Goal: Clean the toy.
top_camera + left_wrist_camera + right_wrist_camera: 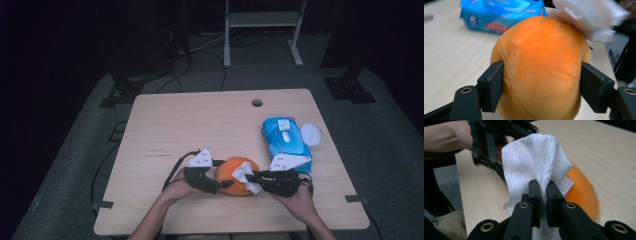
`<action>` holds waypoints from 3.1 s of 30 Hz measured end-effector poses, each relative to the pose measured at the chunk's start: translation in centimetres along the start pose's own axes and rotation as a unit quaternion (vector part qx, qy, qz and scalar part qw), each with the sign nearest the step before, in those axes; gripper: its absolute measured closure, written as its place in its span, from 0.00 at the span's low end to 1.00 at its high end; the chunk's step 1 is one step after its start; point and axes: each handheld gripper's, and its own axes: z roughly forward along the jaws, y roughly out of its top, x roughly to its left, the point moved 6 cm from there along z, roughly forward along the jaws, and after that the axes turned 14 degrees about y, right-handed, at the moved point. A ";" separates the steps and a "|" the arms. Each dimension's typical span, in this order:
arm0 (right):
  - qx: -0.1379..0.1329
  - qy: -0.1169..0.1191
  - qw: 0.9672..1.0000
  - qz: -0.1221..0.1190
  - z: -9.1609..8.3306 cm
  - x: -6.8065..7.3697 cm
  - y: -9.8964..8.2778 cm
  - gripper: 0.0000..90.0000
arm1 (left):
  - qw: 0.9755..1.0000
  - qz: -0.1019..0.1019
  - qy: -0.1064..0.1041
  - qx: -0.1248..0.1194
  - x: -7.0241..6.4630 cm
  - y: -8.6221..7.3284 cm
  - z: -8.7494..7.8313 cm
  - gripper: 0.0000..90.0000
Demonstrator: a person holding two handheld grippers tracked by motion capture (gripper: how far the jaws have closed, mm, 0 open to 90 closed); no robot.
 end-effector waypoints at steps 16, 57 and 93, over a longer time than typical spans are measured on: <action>0.022 -0.058 0.998 0.019 -1.1 -2.5 -1.4 0.93 | 0.999 -0.027 -0.014 0.011 0.4 -0.8 0.2 0.19; 0.004 -0.023 0.999 0.024 -0.4 -1.2 -1.2 0.92 | 0.996 -0.085 0.004 0.026 1.9 -1.5 0.0 0.25; -0.024 -0.004 0.999 0.025 -1.0 -0.6 0.5 0.92 | 1.000 -0.019 0.022 -0.002 0.0 0.9 0.0 0.36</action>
